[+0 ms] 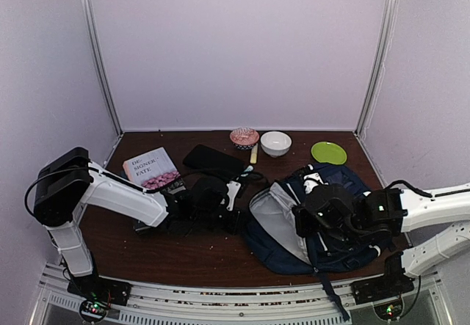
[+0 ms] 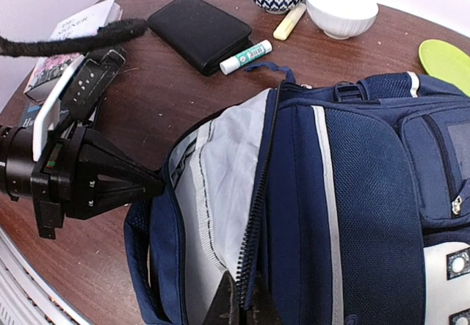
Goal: Pack the student bag
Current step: Unzip the student bag at the center of the board.
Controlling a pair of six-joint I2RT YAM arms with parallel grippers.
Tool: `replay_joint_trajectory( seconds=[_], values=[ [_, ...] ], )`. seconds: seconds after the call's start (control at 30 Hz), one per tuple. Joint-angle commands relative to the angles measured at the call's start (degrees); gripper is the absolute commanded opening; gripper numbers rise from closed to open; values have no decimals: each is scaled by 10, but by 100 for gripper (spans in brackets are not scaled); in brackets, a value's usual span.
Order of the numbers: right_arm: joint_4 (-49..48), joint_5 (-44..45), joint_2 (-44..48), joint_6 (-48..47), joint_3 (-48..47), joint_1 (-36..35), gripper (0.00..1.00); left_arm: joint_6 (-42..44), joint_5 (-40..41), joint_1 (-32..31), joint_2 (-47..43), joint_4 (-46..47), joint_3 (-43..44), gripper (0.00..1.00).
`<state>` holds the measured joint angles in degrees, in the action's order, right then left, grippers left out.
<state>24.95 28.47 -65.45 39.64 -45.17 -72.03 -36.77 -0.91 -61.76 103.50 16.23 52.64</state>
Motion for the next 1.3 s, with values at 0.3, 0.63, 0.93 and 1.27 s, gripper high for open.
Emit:
replay_joint_trajectory(
  seconds=[0.3,0.63,0.93,1.27],
  values=[
    [-76,62,22,24,-3,-4,0,8,-23,5,-104,-79,35,28],
    [-96,80,28,7,-17,-4,0,-2,-30,-11,-113,-86,60,18],
    [-123,60,18,10,-18,-3,0,-10,-82,-20,-38,-56,111,5],
    [-102,22,67,-7,0,-1,0,-20,-120,-15,51,-31,198,1]
  ],
)
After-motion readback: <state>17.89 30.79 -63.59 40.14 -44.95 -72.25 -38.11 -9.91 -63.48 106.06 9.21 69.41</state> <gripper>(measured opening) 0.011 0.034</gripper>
